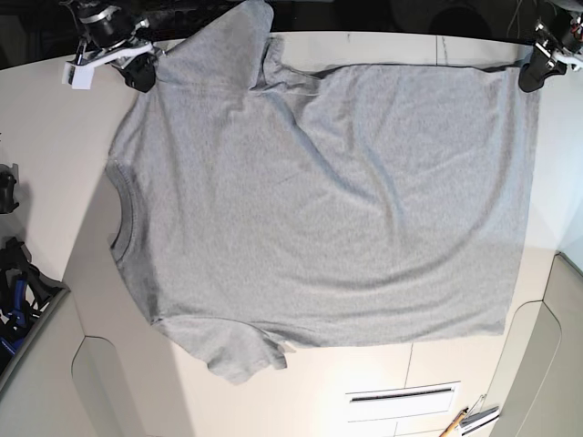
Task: Fold the T-shirt properly
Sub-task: 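Lift both corners and fold the shirt's side strip inward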
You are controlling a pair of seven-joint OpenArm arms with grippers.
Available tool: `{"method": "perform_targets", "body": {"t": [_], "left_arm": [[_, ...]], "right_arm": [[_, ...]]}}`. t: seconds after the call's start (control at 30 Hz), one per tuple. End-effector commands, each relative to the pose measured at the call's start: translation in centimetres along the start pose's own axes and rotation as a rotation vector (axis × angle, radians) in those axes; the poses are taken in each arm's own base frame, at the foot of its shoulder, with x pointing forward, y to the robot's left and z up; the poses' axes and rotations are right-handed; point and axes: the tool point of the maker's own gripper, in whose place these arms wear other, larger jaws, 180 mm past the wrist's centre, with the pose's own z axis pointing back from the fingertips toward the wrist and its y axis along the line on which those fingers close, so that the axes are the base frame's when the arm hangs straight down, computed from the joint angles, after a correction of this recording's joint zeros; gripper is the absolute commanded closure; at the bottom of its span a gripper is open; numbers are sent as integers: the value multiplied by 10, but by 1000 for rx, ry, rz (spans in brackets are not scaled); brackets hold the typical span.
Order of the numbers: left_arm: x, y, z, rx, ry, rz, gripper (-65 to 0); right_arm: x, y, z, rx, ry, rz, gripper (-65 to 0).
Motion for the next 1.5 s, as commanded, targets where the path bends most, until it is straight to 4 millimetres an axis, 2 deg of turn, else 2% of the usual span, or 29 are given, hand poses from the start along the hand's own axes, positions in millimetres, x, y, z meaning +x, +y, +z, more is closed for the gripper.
{"method": "perform_targets", "body": {"t": [0.0,0.27,0.47,0.67,0.8,0.9,1.1,1.33,1.47], "left_arm": [[11,-3,6,-8,-20,-18,0],[3,5,19,15,4,4,0],[4,18,40,61,-13,12,0],[-5,24,48,85,2,24,0],[1,23,48,83,-22,16,0],[10,12,45,62,-41,-16,0],[33,-26,31,-18,-77,-124,0],[58,-54,17,-91,-144,-172,0],[82,-73,4,-139,-220,-194,0]], "right_arm": [[4,-2,6,-1,-5,26,0],[3,-5,29,-9,27,97,0],[1,3,41,1,57,129,0],[-1,10,57,0,71,162,0],[10,8,62,-18,45,188,0],[22,12,63,-15,13,207,0],[44,25,53,19,-53,229,0],[76,39,36,47,-142,272,0],[102,42,19,40,-203,316,0]]}}
